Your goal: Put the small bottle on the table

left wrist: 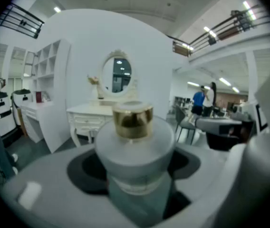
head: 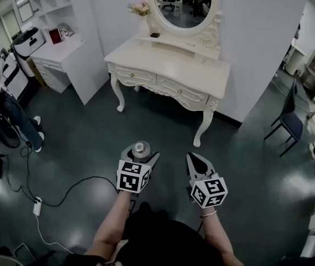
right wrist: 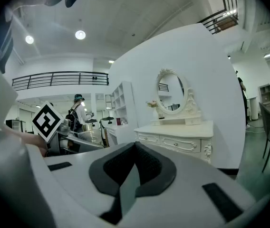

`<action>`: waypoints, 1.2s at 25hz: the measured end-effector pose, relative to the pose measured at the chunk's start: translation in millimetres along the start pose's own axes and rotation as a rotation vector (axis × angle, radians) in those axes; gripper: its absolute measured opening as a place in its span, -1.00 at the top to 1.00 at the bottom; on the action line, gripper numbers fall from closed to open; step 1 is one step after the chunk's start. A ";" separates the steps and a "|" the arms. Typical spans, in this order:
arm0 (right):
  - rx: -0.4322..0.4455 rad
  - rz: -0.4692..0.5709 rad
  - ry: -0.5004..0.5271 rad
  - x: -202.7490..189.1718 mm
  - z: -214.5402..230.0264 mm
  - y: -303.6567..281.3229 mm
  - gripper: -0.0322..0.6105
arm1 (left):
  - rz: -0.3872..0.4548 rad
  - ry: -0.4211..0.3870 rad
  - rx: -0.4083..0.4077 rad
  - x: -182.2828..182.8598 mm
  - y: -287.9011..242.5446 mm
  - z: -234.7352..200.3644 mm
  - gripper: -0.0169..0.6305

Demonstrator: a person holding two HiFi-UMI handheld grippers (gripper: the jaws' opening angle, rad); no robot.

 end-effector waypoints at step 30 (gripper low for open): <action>0.041 -0.004 -0.032 15.1 32.6 -78.9 0.89 | 0.001 0.006 0.045 14.5 -67.4 -57.7 -0.12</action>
Point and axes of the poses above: the fingertips, and each gripper's own axes: y backward along the fingers, z to its right, x out of its top, the point moved 8 cm from there along y, backward along the fingers, and after that the axes turned 13 degrees about -y, right-handed, at the moved point
